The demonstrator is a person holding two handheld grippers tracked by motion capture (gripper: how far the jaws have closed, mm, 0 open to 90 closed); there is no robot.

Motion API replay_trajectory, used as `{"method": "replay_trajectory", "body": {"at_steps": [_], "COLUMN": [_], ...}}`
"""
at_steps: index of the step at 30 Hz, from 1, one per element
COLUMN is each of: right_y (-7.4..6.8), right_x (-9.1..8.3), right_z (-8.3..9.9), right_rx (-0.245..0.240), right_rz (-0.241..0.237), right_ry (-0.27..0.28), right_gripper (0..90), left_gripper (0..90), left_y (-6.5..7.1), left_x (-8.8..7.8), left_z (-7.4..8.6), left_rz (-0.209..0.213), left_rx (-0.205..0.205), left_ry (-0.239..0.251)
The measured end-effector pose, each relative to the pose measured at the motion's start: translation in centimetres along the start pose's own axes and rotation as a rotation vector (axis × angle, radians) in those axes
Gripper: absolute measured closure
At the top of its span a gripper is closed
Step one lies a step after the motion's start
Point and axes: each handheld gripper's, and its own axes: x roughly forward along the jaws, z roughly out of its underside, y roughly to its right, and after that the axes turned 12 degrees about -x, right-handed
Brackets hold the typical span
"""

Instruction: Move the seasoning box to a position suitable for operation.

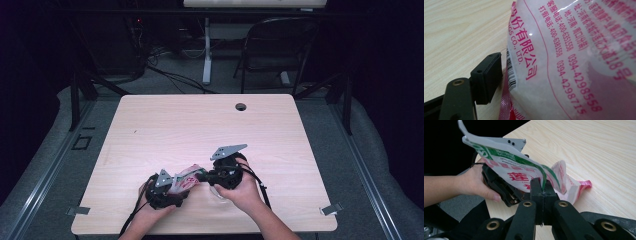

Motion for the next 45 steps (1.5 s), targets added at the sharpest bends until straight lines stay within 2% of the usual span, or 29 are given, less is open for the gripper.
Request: {"method": "replay_trajectory", "body": {"at_steps": [21,33,45], "right_y": [0.05,0.24,0.33], "right_x": [-0.08,-0.22,-0.56], "right_z": [-0.01,0.07,0.14], "right_rx": [0.005,0.007,0.005], "right_rz": [0.000,0.000,0.001], "right_ry": [0.008,0.015,0.021], "right_gripper": [90.0,90.0,90.0], "left_gripper": [46.8,51.9,54.8], "left_y": [0.32,0.44,0.69], "left_x": [0.05,-0.02,-0.14], "left_z": [-0.02,0.01,0.04], "left_rz": [-0.020,-0.030,-0.028], "left_rx": [0.034,0.053,0.054], "left_ry": [0.020,0.034,0.051]}}
